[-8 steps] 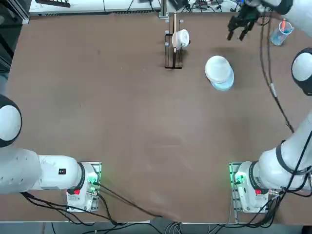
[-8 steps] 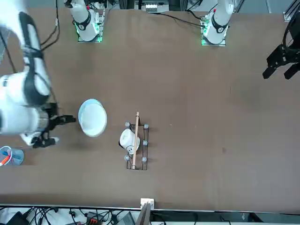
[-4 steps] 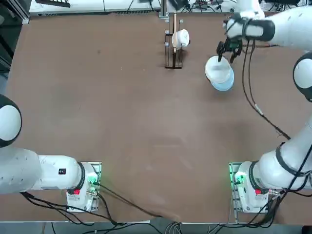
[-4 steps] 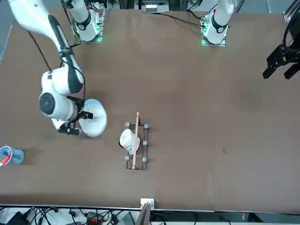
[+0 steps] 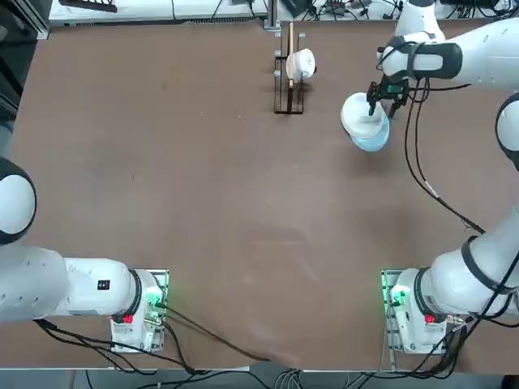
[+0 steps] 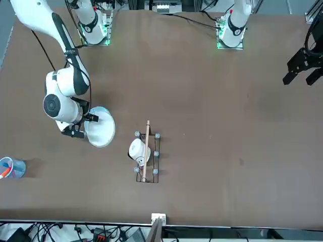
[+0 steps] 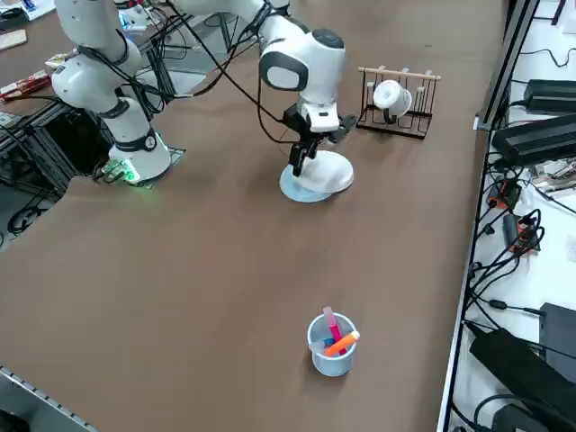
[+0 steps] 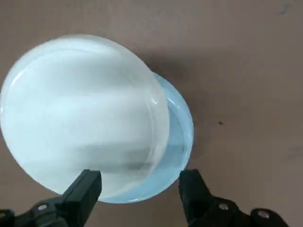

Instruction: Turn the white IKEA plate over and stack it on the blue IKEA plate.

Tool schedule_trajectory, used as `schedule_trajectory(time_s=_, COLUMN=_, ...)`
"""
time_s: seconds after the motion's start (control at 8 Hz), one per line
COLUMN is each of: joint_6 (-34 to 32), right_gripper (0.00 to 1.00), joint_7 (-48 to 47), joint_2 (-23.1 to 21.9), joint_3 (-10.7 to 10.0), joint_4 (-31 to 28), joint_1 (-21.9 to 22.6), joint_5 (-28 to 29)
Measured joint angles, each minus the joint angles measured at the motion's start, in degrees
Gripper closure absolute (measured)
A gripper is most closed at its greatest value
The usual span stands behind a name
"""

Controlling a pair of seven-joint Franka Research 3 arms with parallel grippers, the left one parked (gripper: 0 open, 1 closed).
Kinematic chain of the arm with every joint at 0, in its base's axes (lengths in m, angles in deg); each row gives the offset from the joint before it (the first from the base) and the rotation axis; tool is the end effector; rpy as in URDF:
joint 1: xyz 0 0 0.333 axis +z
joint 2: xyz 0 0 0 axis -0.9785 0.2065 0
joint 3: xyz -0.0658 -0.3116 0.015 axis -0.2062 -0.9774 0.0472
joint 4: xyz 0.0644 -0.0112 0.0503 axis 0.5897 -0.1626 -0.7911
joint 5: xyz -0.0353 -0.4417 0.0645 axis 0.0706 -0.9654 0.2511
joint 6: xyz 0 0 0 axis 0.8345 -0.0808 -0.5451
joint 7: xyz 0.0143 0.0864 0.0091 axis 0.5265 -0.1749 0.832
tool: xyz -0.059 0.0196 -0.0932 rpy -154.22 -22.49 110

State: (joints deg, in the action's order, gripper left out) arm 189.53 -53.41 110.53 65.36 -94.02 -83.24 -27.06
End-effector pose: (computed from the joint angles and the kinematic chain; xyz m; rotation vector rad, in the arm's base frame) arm 0.6186 0.0805 0.2045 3.0663 -0.2403 -0.3215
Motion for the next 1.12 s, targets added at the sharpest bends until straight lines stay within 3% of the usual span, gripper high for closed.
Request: schedule_trajectory(time_s=1.12, joint_6=3.35, right_gripper=0.0, joint_7=-0.09, joint_2=1.85, joint_3=-0.31, joint_4=-1.39, joint_1=-1.74, joint_5=-1.8)
